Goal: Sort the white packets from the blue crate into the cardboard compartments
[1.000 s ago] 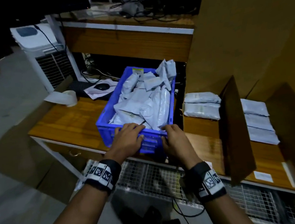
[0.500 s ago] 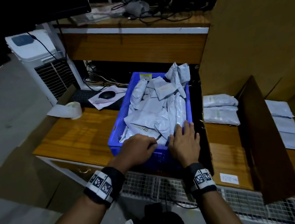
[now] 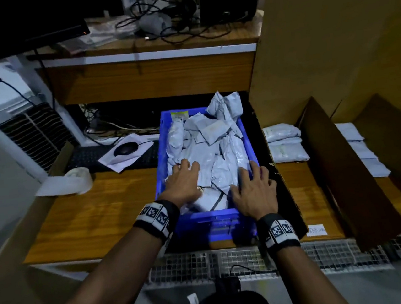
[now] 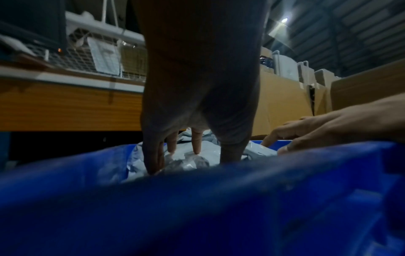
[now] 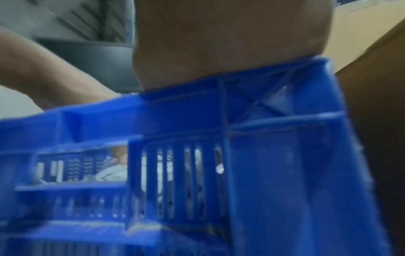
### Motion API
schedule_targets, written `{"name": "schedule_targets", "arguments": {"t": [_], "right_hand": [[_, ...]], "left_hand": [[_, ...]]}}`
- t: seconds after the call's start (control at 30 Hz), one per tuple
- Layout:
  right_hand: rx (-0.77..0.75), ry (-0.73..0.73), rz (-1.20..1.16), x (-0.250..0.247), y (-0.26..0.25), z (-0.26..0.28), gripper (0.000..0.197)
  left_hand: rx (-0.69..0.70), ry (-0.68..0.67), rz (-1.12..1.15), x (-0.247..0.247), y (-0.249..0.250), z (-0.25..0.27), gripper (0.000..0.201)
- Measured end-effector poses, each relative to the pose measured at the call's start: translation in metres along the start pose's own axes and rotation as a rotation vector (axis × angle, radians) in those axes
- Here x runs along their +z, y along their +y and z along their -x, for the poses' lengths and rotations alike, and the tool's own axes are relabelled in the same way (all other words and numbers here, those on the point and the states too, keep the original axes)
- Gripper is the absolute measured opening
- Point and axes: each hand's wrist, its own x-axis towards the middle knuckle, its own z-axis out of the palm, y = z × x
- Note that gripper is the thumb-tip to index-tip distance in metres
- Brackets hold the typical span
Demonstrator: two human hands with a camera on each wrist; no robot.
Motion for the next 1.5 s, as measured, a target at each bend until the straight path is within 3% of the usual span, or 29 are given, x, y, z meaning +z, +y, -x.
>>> {"name": "schedule_targets", "arguments": {"t": [0.1,0.2,0.33,0.47,0.6,0.77,0.87,0.93,1.0,1.03,1.2,1.27,1.4,1.5], "right_hand": [[0.014,-0.030,-0.005,-0.001,-0.001,0.000,0.056],[0.026,-0.024,-0.014,-0.002,-0.002,0.002,0.053],[0.046,-0.004,-0.019,-0.004,-0.004,0.004,0.050],[0.058,0.009,-0.005,-0.006,-0.005,0.006,0.051],[0.063,0.030,-0.033,-0.010,-0.006,0.007,0.060],[0.099,0.039,-0.169,-0.016,-0.014,0.004,0.065],[0.102,0.017,-0.526,-0.033,-0.021,0.001,0.049],[0.123,-0.004,-0.965,-0.053,-0.031,0.003,0.030],[0.170,-0.074,-1.519,-0.070,-0.040,0.006,0.033],[0.161,-0.086,-1.665,-0.075,-0.041,0.007,0.035],[0.224,0.005,-2.128,-0.083,-0.023,0.011,0.044],[0.137,0.013,-2.113,-0.090,-0.020,0.017,0.045],[-0.032,0.140,-1.621,-0.100,-0.023,0.014,0.033],[-0.063,0.266,-1.439,-0.098,-0.019,0.004,0.017]], "left_hand": [[-0.005,-0.013,0.042,-0.001,-0.001,-0.007,0.070],[0.032,0.061,-0.011,-0.005,-0.001,-0.008,0.045],[0.094,0.268,0.111,-0.017,-0.008,0.001,0.028],[0.057,0.440,0.356,-0.056,-0.027,0.016,0.016],[0.037,0.404,0.583,-0.100,-0.056,0.024,0.036],[-0.009,0.326,1.078,-0.129,-0.074,0.032,0.036],[-0.002,0.240,1.255,-0.122,-0.070,0.034,0.033],[-0.009,0.197,1.312,-0.110,-0.064,0.035,0.017],[-0.035,0.181,1.326,-0.096,-0.058,0.036,0.020],[-0.053,0.181,1.337,-0.091,-0.057,0.037,0.020],[-0.075,0.191,1.408,-0.076,-0.060,0.037,0.021],[-0.072,0.211,1.392,-0.073,-0.061,0.039,0.020],[-0.041,0.166,1.327,-0.066,-0.057,0.044,0.022],[-0.045,0.142,1.328,-0.062,-0.055,0.047,0.024]]}}
